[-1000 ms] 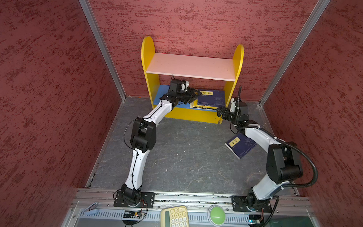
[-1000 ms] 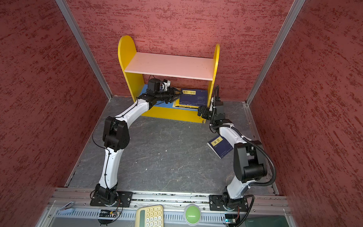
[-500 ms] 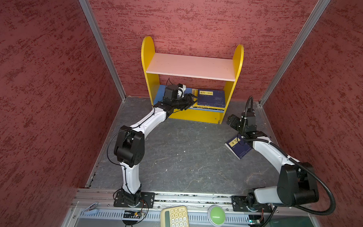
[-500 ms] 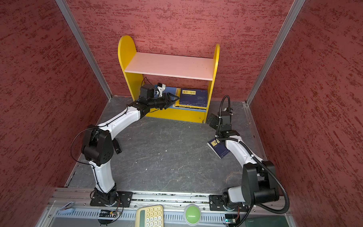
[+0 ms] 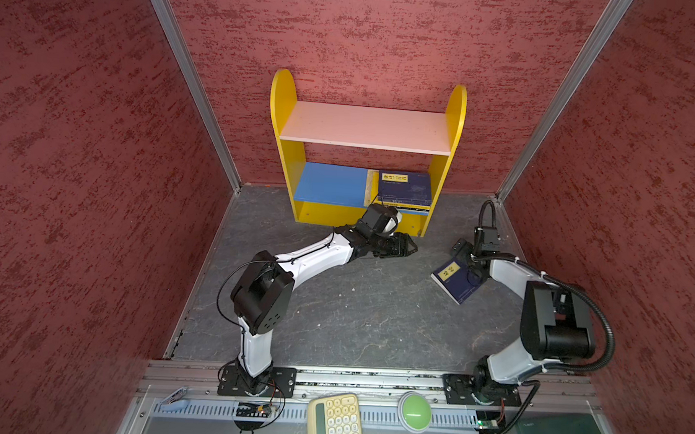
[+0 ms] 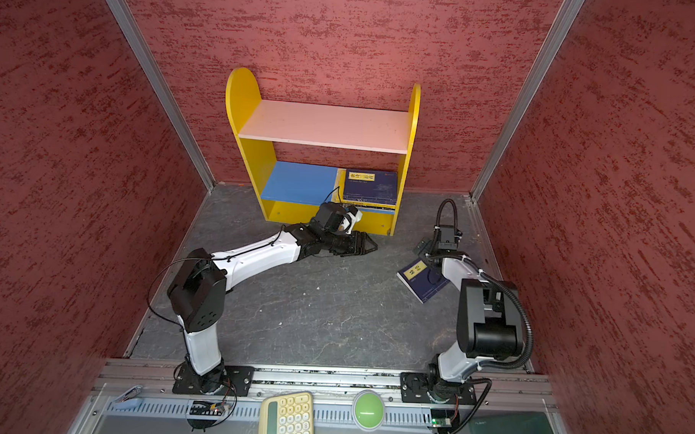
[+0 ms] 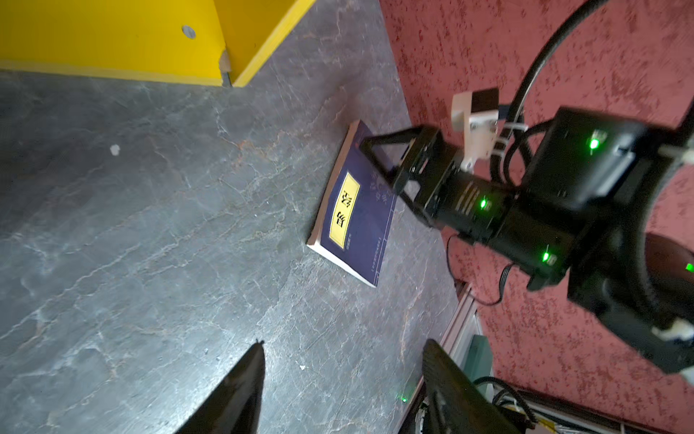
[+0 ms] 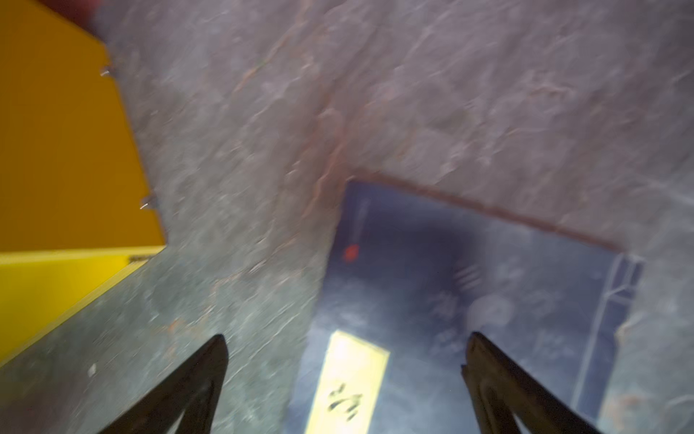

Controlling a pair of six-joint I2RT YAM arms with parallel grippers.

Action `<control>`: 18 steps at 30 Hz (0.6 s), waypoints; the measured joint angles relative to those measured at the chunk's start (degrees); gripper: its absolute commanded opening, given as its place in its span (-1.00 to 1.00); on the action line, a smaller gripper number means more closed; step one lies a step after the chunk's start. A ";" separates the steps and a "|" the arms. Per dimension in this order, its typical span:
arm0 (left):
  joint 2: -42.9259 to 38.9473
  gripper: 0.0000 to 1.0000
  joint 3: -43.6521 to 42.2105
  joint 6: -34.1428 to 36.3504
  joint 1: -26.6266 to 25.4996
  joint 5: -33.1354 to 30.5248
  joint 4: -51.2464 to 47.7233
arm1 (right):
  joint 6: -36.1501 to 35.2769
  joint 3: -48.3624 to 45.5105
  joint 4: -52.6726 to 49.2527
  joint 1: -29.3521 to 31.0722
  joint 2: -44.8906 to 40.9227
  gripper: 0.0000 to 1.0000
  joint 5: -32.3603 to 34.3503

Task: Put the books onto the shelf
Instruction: 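Move the left gripper toward the floor book while the right lowers beside it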

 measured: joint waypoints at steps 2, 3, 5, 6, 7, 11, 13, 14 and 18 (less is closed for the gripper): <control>0.72 0.36 -0.02 0.57 -0.66 -0.02 -0.92 | -1.40 3.41 -0.35 -2.89 3.52 0.98 -0.81; 0.96 0.37 -0.13 0.70 -0.87 -0.02 -1.11 | -2.12 5.27 -0.46 -4.07 5.22 0.98 -1.01; 1.38 0.40 -0.42 1.18 -1.27 0.04 -1.88 | -3.82 9.25 -0.46 -6.14 8.83 0.98 -1.38; 1.62 0.40 -0.42 1.62 -1.46 0.13 -2.36 | -4.52 10.88 -0.50 -6.93 10.38 0.98 -1.84; 1.81 0.41 -0.42 2.01 -1.64 0.24 -2.64 | -4.92 11.96 -0.57 -7.41 11.52 0.98 -2.19; 4.66 0.41 1.86 4.11 -3.43 1.53 -5.60 | -5.25 13.33 -0.46 -8.96 15.08 0.98 -5.03; 7.72 0.41 5.05 5.29 -4.63 2.71 -7.15 | -5.22 12.85 0.59 -9.20 15.02 0.97 -6.34; 9.49 0.40 6.91 5.92 -5.27 3.45 -8.09 | -5.14 12.20 1.42 -9.27 14.75 0.96 -6.73; 15.54 0.40 13.33 8.22 -7.32 6.60 -11.58 | -4.66 8.33 4.42 -9.40 12.52 0.92 -8.50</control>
